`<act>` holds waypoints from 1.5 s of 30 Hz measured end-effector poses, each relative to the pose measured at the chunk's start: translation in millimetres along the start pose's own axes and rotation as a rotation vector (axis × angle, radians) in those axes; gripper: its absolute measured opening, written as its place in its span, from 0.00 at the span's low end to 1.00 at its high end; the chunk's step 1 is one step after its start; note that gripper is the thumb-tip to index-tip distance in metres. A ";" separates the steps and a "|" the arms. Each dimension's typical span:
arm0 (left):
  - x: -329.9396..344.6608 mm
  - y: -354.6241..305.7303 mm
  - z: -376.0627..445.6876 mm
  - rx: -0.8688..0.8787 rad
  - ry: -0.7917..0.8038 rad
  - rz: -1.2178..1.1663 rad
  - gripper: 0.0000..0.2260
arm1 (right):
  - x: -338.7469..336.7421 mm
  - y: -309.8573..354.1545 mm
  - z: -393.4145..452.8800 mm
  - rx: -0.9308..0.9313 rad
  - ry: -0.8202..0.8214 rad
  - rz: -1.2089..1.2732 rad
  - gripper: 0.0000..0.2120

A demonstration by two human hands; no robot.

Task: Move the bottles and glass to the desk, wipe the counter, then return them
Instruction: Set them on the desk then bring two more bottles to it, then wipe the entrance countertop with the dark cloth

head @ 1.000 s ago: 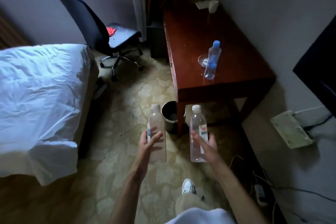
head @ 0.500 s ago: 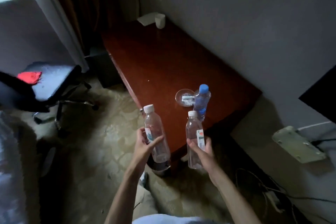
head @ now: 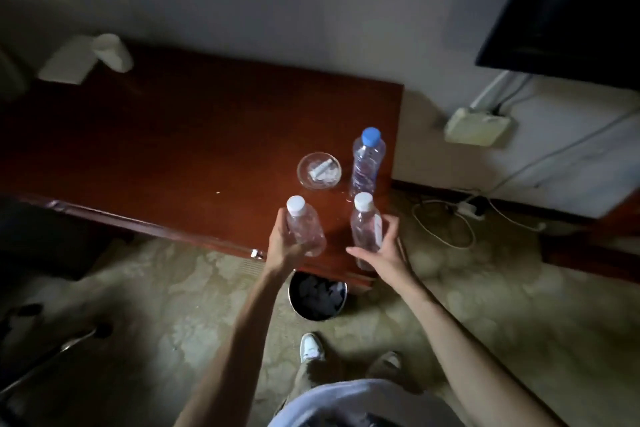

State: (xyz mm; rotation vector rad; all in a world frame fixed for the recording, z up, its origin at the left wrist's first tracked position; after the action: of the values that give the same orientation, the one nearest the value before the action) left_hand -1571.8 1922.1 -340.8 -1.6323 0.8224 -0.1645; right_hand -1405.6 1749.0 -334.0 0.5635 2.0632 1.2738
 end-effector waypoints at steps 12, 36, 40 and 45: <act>22.1 -9.5 32.0 0.159 0.064 0.085 0.23 | 7.3 -12.6 19.8 0.004 -0.187 0.041 0.37; 95.7 125.6 -78.8 -0.158 0.478 0.288 0.06 | -94.7 -215.1 -159.7 0.475 -0.351 0.112 0.20; 188.6 130.8 -145.3 -0.370 0.859 0.514 0.04 | -125.8 -296.5 -262.5 0.732 -0.466 0.132 0.10; 319.3 107.6 -209.2 -0.333 1.204 0.804 0.10 | -146.5 -361.3 -389.0 0.950 -0.758 0.279 0.11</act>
State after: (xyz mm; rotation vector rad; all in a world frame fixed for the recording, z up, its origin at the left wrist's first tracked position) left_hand -1492.9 1564.1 -492.1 -1.2586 2.4539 -0.4634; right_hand -1588.7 1253.3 -489.0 1.5104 1.8159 0.0252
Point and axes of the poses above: each hand's wrist, its own z-axis towards the middle knuckle, its own x-axis out of the palm, y = z × x, the point moved 10 cm from there along z, towards the middle knuckle, and after that the axes turned 2 degrees about -y, right-handed, at the moved point
